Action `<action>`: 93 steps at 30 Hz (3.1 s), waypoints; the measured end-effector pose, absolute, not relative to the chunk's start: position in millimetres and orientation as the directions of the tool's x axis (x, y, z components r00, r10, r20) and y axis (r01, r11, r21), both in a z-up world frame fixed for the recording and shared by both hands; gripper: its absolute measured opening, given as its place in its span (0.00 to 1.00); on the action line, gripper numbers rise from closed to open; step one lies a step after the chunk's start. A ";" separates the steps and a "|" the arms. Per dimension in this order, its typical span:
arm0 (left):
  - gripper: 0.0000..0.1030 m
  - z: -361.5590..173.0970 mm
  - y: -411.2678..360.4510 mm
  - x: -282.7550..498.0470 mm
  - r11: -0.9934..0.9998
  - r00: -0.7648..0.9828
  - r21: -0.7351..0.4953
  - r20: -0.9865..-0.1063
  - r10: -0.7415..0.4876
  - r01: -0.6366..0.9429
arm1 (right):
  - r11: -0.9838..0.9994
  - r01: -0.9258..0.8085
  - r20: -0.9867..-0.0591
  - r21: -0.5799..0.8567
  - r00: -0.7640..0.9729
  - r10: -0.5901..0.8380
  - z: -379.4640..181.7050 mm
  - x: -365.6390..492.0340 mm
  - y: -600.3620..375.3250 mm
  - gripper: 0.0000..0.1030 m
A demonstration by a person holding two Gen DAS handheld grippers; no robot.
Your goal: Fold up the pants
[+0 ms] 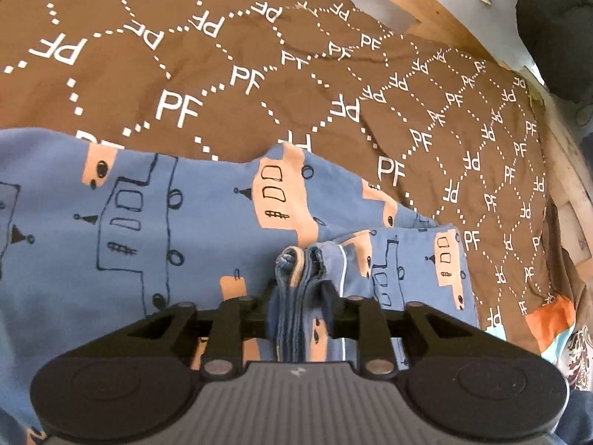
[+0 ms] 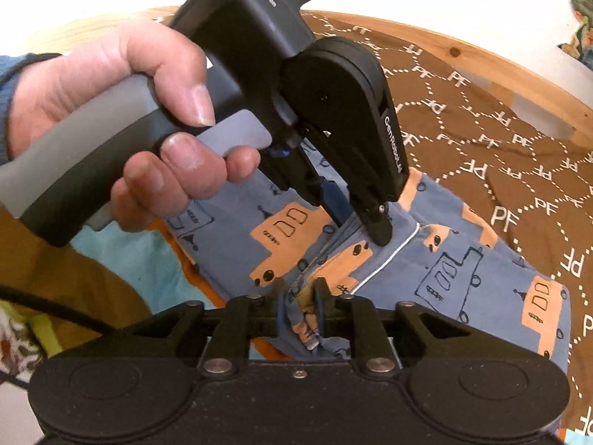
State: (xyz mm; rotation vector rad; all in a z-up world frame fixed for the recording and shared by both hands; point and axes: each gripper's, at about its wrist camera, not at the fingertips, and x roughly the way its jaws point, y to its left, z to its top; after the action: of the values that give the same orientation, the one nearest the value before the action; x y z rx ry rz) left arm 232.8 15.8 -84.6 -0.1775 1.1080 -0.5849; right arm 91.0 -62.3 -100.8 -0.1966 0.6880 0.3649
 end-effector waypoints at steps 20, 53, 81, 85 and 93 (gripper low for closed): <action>0.93 -94.6 -11.4 196.8 0.977 0.630 -0.012 -0.762 -0.148 0.215 | 0.910 -0.005 -0.539 -0.414 0.807 -0.241 -129.4 163.5 -201.7 0.98; 0.85 -49.4 96.4 84.5 0.999 0.799 0.029 -0.601 0.041 -0.030 | 0.930 -0.193 -0.477 -0.312 0.879 0.022 -114.2 53.2 -141.0 0.97; 0.49 -48.3 143.9 132.3 0.973 0.801 -0.137 -0.595 0.069 -0.185 | 0.928 -0.217 -0.460 -0.304 0.886 0.057 -116.0 48.9 -126.1 0.97; 0.56 -48.6 155.2 133.1 0.955 0.814 -0.231 -0.581 0.016 -0.184 | 0.930 -0.214 -0.461 -0.298 0.885 0.056 -116.1 49.2 -126.8 0.97; 0.47 -49.4 152.8 141.4 0.963 0.810 -0.199 -0.586 0.032 -0.182 | 0.929 -0.219 -0.464 -0.297 0.884 0.060 -116.6 49.5 -127.3 0.97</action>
State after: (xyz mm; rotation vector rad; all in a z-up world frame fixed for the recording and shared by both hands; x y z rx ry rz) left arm 141.4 152.8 -49.4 -0.2517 0.6176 0.1157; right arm 49.5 -127.3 -116.6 -0.3515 0.4670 0.1480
